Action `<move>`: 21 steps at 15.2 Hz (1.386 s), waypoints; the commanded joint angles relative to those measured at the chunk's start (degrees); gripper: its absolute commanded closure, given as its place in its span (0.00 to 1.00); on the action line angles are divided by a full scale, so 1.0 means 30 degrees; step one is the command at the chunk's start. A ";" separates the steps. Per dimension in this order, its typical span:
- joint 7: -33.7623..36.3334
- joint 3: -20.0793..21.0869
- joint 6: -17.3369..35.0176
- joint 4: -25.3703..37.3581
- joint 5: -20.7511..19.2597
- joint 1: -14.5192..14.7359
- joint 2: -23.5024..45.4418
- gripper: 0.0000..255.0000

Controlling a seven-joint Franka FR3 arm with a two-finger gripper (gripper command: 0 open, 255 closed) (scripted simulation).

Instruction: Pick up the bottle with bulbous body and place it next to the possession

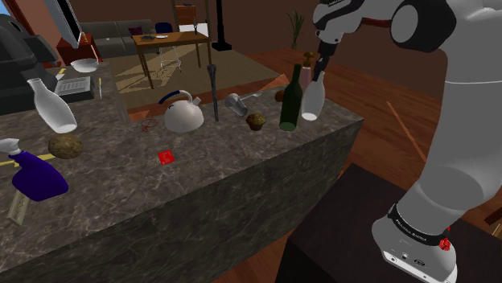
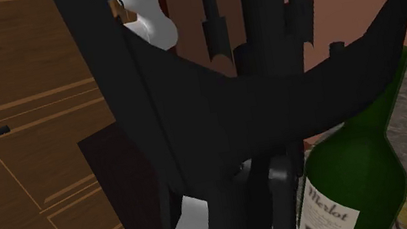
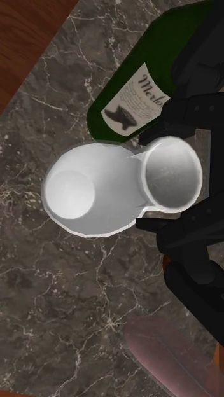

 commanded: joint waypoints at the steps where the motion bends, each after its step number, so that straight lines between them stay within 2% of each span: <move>1: 0.0114 -0.0030 -0.0463 0.0376 -0.0085 0.0008 -0.0113 1.00; 10: 0.0425 -0.0135 -0.2469 0.2233 -0.0290 -0.0130 -0.0313 1.00; 15: 0.2567 0.0279 -0.1432 -0.0193 -0.1228 0.1835 -0.2121 1.00; 21: 0.5302 0.1059 -0.0585 -0.2115 -0.2140 0.3820 -0.3636 1.00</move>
